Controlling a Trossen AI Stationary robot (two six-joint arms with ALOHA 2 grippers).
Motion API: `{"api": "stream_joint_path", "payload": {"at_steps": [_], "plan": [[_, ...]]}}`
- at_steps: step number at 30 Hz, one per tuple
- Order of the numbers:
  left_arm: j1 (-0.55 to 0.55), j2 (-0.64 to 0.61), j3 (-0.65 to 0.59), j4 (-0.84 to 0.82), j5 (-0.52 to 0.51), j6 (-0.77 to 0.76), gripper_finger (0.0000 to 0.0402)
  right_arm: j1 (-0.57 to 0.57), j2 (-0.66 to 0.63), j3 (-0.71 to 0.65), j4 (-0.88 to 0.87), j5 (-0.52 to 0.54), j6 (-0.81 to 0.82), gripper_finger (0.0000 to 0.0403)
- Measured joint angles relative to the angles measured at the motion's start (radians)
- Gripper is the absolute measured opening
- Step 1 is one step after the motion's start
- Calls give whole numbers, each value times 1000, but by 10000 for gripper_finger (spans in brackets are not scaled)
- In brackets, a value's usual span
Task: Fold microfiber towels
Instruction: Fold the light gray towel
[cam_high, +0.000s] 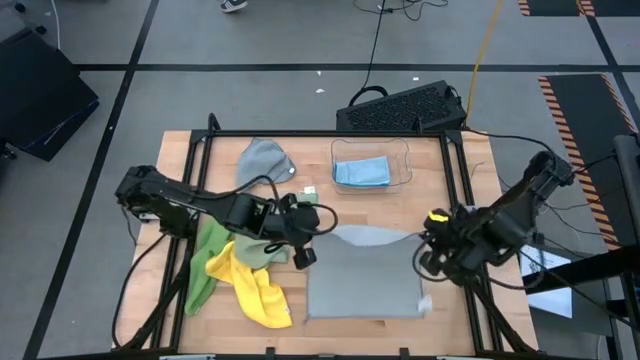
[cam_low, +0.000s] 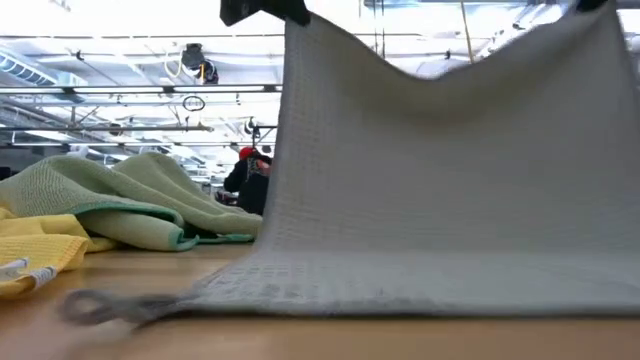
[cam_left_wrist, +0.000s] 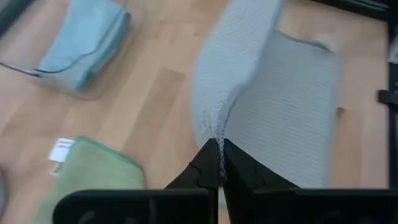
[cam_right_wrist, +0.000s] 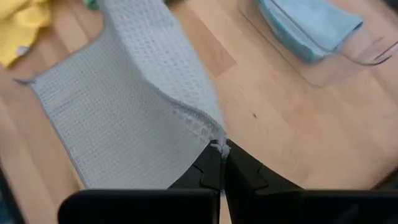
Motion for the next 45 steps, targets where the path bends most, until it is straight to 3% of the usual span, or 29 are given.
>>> {"api": "stream_joint_path", "payload": {"at_steps": [9, 15, 24, 39, 45], "plan": [[-16, -1, -61, 59, 37, -53, 11, -48, -84, -357, 572, -60, -74, 0], [-31, -1, -61, 73, 47, -51, 8, -58, -118, -487, 771, -67, -69, 0], [-63, 21, -61, 59, 125, -42, 4, -57, -211, -566, 727, -302, -75, 0], [-46, 60, -61, 44, 110, -57, 9, -97, -302, -624, 585, -320, -66, 0], [-39, 59, -61, 47, 100, -79, 9, -162, -349, -624, 523, -433, -119, 0]]}}
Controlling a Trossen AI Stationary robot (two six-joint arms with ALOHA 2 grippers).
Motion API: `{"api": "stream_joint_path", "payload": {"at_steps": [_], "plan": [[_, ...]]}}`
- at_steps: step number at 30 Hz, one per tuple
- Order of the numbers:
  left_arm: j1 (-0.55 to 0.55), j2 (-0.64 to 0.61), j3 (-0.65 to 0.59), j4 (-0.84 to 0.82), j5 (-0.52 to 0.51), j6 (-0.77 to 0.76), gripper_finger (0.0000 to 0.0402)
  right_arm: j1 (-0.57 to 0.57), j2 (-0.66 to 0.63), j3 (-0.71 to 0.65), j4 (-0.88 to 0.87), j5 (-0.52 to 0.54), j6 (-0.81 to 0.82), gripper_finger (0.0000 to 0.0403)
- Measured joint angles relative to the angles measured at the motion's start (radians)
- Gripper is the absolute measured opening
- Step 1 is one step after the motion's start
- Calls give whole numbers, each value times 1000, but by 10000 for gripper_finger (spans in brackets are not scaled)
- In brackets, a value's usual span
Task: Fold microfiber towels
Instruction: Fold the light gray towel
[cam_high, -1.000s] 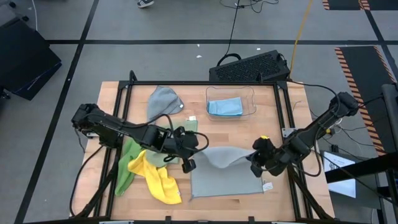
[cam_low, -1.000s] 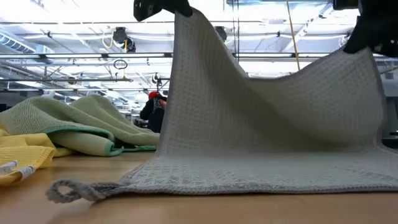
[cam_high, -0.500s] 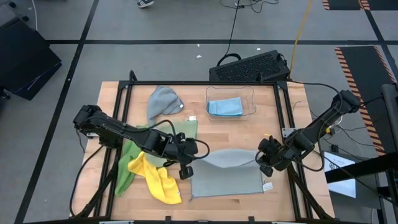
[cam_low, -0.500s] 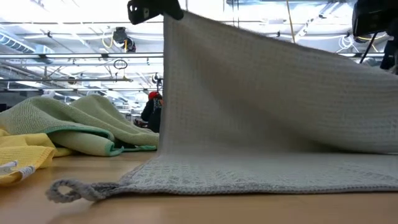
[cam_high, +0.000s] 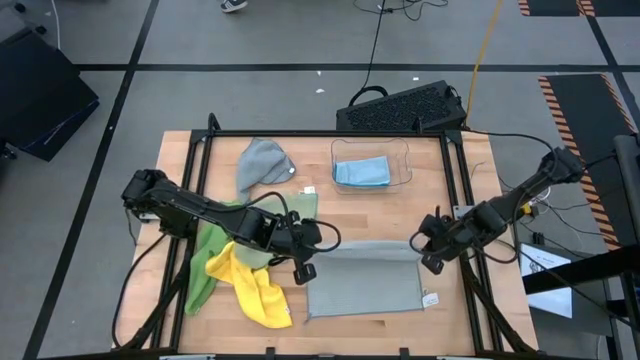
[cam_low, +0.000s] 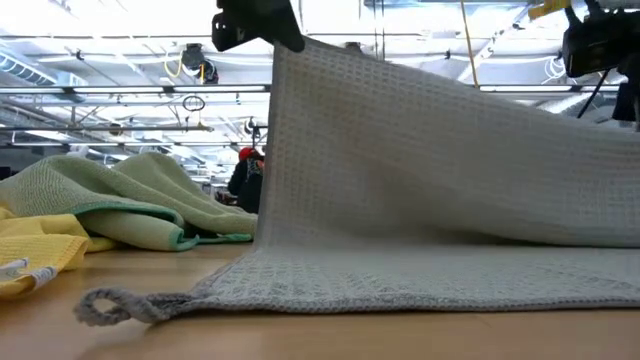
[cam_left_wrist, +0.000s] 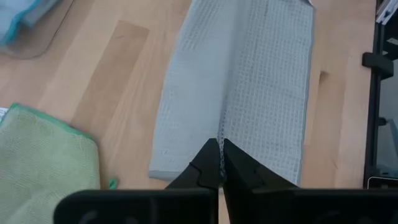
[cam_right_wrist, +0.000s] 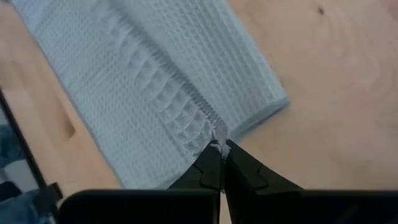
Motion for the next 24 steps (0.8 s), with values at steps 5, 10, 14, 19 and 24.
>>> {"api": "stream_joint_path", "payload": {"at_steps": [5, 10, 14, 19, 24], "plan": [[-2, 0, 0, -11, 0, -20, 4, -33, -38, 0, 9, -15, 1, 0], [-10, 0, 0, -39, -1, -54, 9, -69, -65, 0, 14, -16, -2, 0], [-16, 0, 0, -73, -1, -59, 4, -112, -80, 0, 15, -15, -35, 0], [-15, 0, -7, -80, -2, -53, 12, -170, -81, 1, 14, -38, -91, 0], [-14, 0, -63, -10, 65, -65, 4, -215, -82, 1, 3, -97, -150, 0]]}}
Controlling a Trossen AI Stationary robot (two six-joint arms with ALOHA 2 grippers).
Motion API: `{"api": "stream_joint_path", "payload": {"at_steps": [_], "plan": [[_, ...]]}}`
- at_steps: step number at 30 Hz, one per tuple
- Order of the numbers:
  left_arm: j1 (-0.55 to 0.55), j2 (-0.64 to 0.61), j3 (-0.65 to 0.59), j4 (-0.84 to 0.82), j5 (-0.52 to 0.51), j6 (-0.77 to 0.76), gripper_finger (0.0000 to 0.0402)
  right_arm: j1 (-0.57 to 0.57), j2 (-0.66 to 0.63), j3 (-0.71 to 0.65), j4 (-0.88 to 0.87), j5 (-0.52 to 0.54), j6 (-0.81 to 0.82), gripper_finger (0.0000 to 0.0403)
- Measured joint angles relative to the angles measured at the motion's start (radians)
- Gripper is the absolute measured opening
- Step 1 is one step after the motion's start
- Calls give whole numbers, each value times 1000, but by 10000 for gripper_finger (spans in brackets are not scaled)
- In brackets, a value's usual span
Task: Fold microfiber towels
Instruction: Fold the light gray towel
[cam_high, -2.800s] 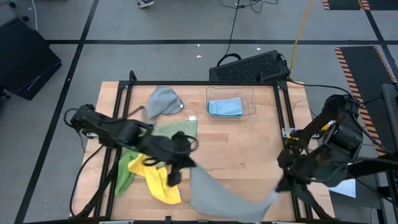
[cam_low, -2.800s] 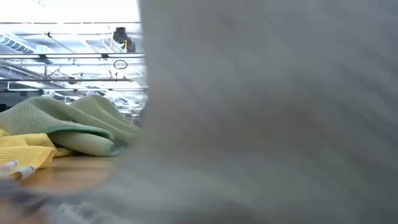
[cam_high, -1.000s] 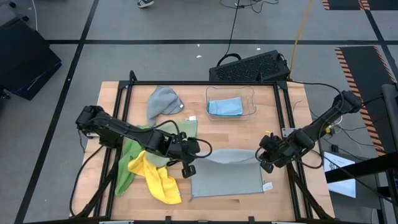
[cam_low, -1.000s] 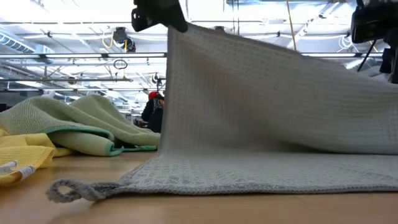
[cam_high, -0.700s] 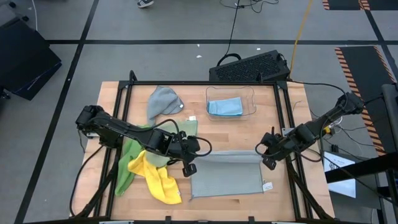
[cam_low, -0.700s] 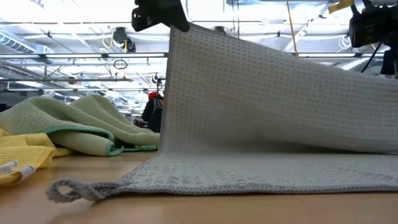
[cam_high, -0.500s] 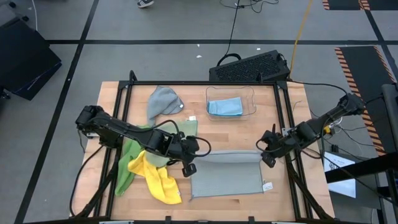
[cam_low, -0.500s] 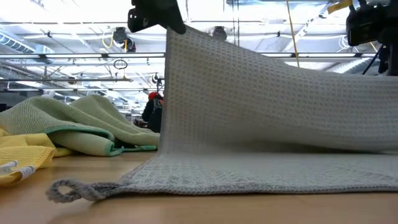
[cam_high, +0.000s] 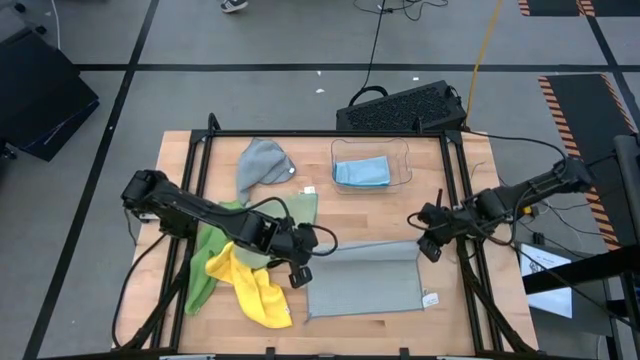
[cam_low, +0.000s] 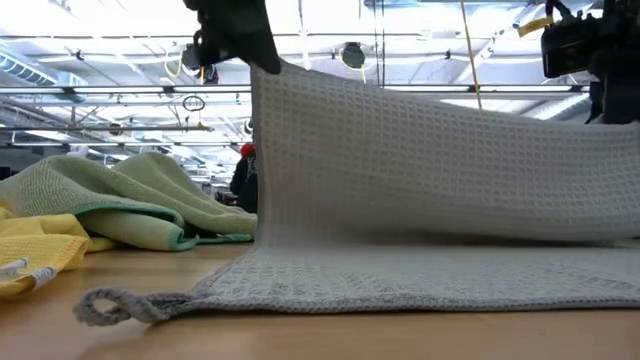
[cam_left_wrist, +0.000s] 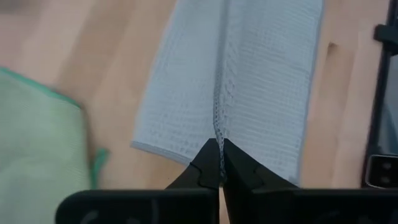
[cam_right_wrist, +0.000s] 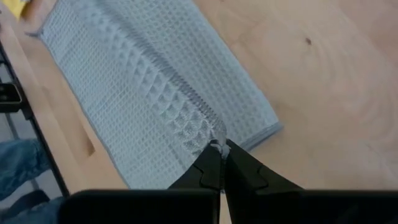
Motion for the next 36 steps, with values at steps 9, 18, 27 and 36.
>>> {"api": "stream_joint_path", "payload": {"at_steps": [9, 18, 27, 36], "plan": [[-16, 0, -53, 101, 25, -64, 6, -20, 2, 1, -1, -161, -45, 0], [-16, 0, -97, 117, 32, -92, 7, -18, 75, 1, 57, -181, -35, 0], [-20, 0, -100, 151, 41, -82, 8, -18, 151, 1, 61, -234, -52, 0], [-20, 8, -98, 166, 65, -65, 9, -18, 168, 1, 51, -338, -83, 0]]}}
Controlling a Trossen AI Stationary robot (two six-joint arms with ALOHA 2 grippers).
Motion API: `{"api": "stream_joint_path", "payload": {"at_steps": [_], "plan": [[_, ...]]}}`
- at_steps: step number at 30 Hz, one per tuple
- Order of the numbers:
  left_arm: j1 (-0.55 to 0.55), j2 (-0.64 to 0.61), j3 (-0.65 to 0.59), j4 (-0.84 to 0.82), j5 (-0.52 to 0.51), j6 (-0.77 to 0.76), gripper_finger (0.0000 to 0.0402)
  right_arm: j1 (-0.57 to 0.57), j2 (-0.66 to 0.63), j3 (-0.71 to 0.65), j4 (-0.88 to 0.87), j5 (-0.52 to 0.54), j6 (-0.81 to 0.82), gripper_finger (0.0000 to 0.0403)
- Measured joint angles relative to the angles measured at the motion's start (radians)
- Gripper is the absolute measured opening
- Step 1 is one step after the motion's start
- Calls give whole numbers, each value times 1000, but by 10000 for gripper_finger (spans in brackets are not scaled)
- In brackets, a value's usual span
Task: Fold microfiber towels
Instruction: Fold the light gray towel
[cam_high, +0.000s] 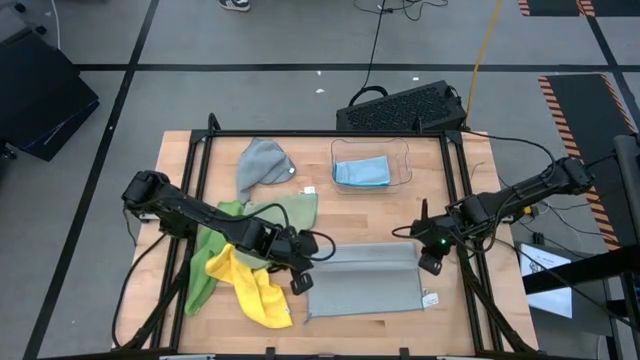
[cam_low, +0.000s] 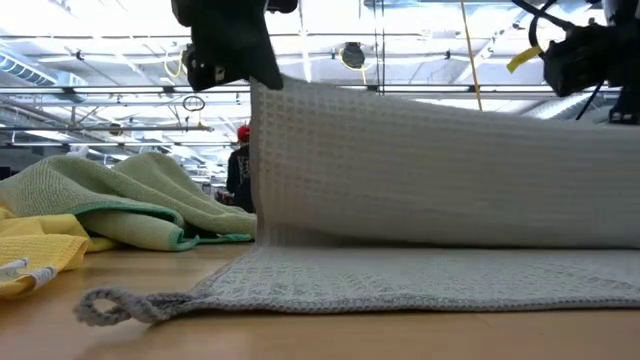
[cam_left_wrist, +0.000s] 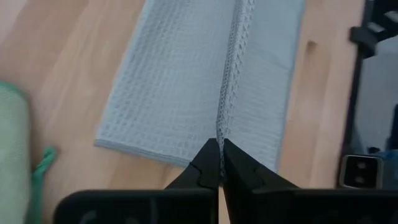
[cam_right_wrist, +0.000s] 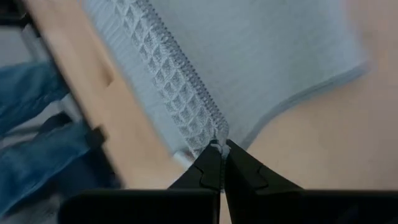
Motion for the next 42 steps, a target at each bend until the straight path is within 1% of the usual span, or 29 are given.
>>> {"api": "stream_joint_path", "payload": {"at_steps": [3, 5, 10, 14, 18, 22, 26, 32, 35, 39, 42], "plan": [[-4, 0, 0, 31, 22, 3, 6, 0, 0, 0, 0, -75, 12, 0], [-10, 0, 0, 43, 29, 4, 4, 0, 0, 0, 3, -75, 23, 0], [-18, 0, 0, 6, 21, 1, 9, 0, 8, 0, 39, -47, 23, 0], [-19, 0, 0, -24, 17, -19, 4, 0, 33, 0, 53, -48, 25, 0], [-21, 0, 0, -24, 16, -16, 9, 0, 55, 0, 53, -48, 9, 0], [-20, 0, 0, -24, 15, -13, 4, 0, 67, 0, 51, -51, -4, 0], [-21, 0, 0, -24, 1, -13, 9, 0, 67, 0, 48, -77, -9, 0], [-21, 16, 0, -18, -1, -5, 5, 0, 70, 0, 42, -78, -46, 0], [-22, 41, 0, 3, 30, -2, 9, 0, 69, -9, 43, -81, -60, 0], [-31, 53, 0, 37, 45, -27, 4, 3, 69, -42, 90, -134, -28, 0], [-39, 55, -1, 51, 45, -52, 9, 17, 69, -60, 149, -156, 7, 0]]}}
